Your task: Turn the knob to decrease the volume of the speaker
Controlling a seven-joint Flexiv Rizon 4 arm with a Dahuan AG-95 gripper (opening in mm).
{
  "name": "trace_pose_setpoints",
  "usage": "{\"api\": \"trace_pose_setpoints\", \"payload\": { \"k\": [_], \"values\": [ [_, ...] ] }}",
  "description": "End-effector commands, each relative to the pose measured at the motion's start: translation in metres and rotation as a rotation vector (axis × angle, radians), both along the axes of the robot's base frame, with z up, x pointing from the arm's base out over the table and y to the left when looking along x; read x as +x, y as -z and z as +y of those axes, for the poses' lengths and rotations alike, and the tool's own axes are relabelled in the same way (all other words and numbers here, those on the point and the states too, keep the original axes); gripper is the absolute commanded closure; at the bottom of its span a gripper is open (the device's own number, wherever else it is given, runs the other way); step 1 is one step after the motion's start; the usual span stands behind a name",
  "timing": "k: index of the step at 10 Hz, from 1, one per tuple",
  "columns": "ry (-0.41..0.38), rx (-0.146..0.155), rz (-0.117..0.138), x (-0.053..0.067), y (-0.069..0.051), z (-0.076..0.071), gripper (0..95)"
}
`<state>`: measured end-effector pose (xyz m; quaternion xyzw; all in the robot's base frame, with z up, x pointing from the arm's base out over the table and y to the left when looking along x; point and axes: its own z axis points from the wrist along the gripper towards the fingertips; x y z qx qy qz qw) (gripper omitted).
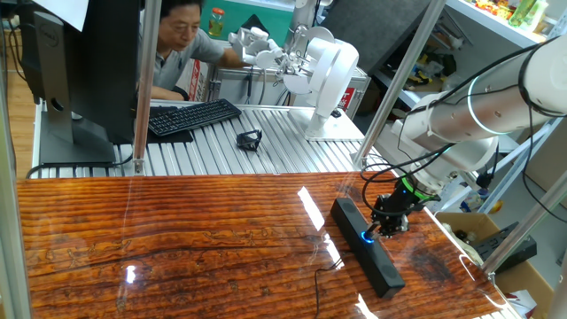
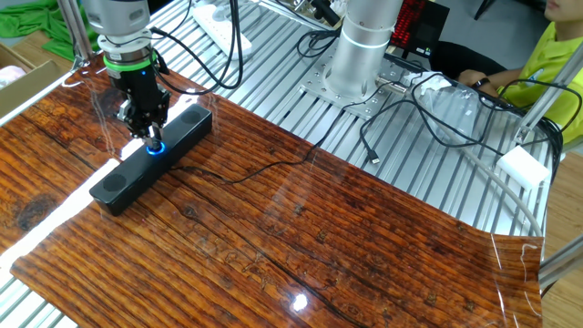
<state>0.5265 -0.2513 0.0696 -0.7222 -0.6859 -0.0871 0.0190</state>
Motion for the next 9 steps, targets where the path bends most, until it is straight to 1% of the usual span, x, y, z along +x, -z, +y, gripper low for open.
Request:
{"api": "trace_pose_setpoints", "payload": {
  "k": [1, 5, 6, 7, 9],
  "values": [
    [0.0, 0.0, 0.0, 0.0, -0.0002, 0.0001, 76.0],
    [0.0, 0.0, 0.0, 0.0, -0.0002, 0.0001, 76.0],
    [0.178, 0.006, -0.018, 0.0, 0.0032, 0.0031, 19.0],
    [0.18, 0.008, -0.022, 0.0002, 0.0032, 0.0033, 0.0],
    [0.18, 0.015, -0.028, 0.0004, 0.0027, 0.0034, 0.0]
  ]
}}
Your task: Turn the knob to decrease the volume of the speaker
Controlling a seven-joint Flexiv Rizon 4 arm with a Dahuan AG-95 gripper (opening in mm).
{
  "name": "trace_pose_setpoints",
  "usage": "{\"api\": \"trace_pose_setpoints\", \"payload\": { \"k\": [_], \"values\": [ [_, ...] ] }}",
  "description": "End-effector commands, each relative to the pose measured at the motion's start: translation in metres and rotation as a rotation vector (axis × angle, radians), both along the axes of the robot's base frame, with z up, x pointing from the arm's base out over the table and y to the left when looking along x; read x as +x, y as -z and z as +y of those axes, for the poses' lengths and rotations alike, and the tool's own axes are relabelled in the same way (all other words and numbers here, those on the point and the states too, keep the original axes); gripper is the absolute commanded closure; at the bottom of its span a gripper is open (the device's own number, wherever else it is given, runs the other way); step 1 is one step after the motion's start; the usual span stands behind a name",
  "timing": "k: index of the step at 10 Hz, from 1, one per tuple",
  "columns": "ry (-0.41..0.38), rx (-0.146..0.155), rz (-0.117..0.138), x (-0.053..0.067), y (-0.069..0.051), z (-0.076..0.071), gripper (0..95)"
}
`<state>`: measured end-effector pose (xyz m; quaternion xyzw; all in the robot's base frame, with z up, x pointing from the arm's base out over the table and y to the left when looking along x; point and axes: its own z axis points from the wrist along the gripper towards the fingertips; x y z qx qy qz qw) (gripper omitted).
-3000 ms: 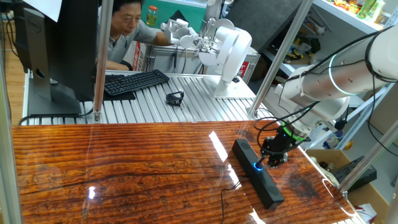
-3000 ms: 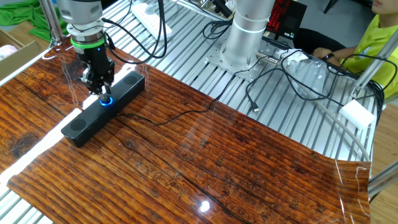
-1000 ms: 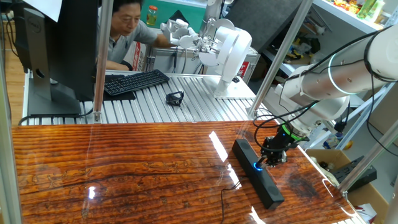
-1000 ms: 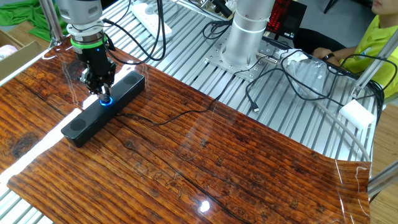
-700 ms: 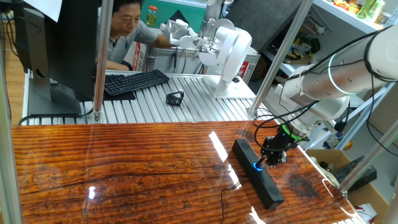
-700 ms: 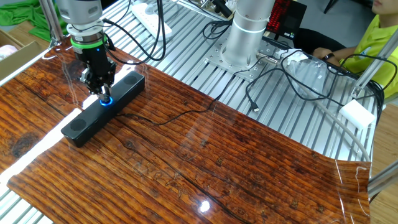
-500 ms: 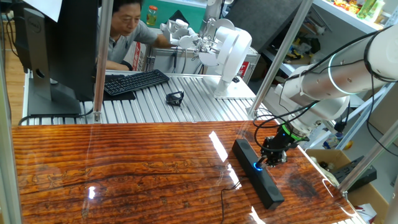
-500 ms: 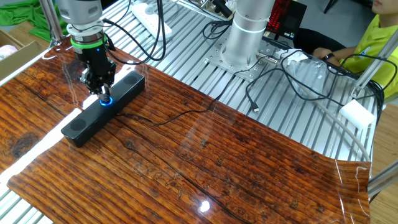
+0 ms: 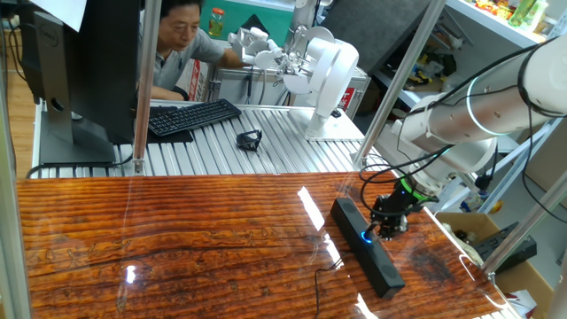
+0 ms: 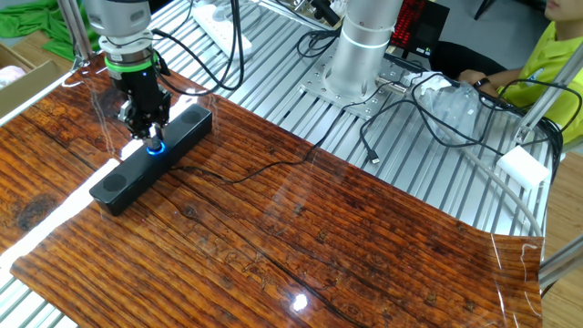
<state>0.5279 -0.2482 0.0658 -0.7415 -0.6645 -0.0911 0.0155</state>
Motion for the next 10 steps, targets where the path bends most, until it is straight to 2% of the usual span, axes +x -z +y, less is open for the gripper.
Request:
{"api": "trace_pose_setpoints", "payload": {
  "k": [1, 4, 5, 10],
  "values": [
    [0.12, 0.01, -0.026, -0.001, -0.0012, 0.0003, 0.0],
    [0.115, 0.024, -0.027, -0.0011, -0.0009, 0.0004, 0.0],
    [0.112, 0.028, -0.026, -0.0011, -0.0006, 0.0006, 19.0],
    [0.097, 0.027, -0.025, -0.0011, 0.0047, 0.0018, 19.0]
  ]
}}
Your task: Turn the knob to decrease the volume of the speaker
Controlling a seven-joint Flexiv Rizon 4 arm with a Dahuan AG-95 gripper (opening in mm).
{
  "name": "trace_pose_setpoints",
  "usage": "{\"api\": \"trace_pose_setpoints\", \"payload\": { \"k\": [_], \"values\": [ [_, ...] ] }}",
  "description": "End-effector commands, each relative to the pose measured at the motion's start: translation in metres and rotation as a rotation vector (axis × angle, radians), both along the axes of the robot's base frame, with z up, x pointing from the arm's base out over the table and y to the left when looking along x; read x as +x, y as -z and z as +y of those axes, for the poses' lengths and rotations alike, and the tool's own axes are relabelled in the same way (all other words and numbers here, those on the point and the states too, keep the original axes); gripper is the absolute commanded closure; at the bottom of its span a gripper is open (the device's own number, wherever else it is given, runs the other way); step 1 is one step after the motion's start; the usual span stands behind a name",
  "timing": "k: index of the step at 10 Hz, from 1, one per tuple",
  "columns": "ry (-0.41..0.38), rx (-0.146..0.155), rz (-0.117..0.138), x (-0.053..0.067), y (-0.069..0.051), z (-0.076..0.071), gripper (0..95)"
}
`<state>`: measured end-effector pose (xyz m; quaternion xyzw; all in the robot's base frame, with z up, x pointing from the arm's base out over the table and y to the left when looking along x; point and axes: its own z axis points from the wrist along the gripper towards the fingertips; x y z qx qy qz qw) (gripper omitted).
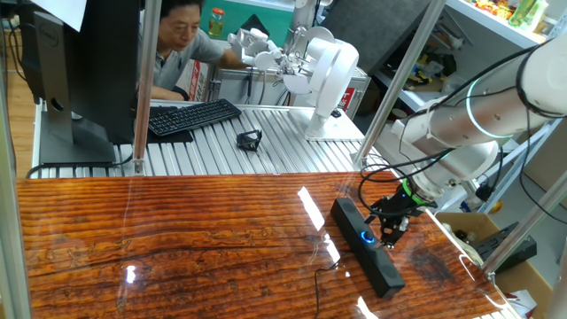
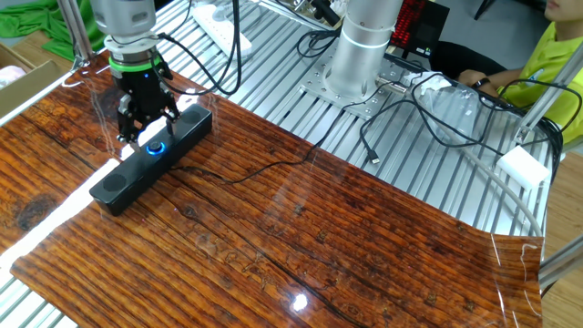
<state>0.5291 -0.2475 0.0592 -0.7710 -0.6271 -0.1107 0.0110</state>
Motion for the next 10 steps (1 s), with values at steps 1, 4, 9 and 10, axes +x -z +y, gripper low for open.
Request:
{"api": "trace_pose_setpoints", "payload": {
  "k": [1, 4, 9, 10],
  "values": [
    [-0.001, 0.004, 0.006, -0.0022, -0.0019, 0.0011, 19.0],
    [-0.03, -0.001, 0.016, -0.0021, -0.0018, 0.0012, 19.0],
    [-0.057, -0.007, 0.042, -0.0022, -0.0008, 0.0013, 19.0],
    [-0.065, -0.012, 0.049, -0.0023, -0.0004, 0.0014, 19.0]
  ]
}}
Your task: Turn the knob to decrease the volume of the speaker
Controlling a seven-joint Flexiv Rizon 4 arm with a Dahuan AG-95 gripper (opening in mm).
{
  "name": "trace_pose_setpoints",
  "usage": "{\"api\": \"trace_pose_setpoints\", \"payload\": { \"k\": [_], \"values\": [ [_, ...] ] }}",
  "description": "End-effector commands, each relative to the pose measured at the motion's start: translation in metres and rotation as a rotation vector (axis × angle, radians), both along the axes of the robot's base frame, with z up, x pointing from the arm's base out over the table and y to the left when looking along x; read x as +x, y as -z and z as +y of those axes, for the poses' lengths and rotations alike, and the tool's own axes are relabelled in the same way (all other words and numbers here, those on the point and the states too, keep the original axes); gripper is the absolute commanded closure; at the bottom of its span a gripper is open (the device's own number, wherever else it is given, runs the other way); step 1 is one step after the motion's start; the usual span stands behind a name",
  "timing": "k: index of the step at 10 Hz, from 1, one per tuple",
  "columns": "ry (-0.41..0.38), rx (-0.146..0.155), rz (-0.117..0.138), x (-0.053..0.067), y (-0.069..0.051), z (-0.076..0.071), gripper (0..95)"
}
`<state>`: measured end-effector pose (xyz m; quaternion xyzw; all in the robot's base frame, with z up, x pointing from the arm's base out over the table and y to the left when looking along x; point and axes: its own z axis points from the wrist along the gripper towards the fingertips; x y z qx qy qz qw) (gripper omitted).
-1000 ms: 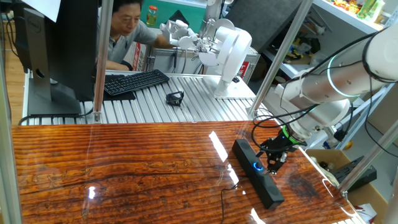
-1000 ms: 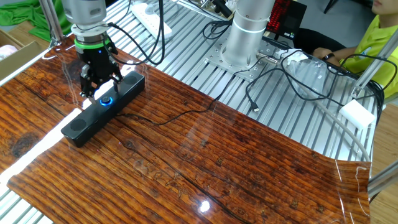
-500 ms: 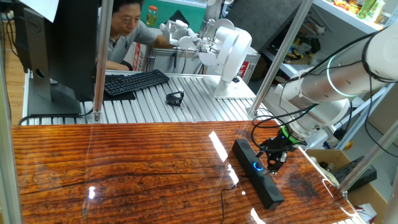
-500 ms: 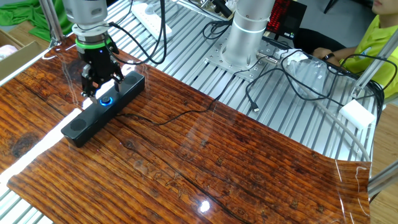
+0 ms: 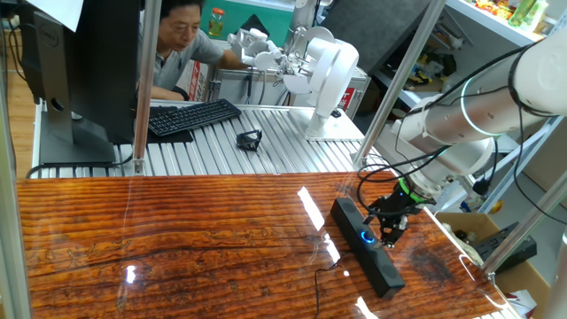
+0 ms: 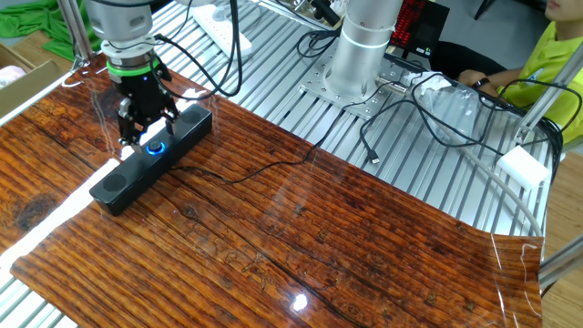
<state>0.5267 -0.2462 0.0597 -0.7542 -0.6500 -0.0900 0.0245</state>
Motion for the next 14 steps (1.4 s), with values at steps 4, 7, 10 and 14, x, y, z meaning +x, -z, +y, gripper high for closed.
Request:
{"api": "trace_pose_setpoints", "payload": {
  "k": [4, 7, 10, 14],
  "values": [
    [-0.031, -0.01, 0.025, -0.0001, 0.0018, 0.0003, 19.0],
    [-0.046, -0.014, 0.032, -0.0002, 0.0031, 0.0005, 19.0],
    [-0.061, -0.016, 0.033, -0.0003, 0.0032, 0.0004, 38.0],
    [-0.033, -0.014, 0.034, -0.0003, 0.0033, 0.0003, 38.0]
  ]
}}
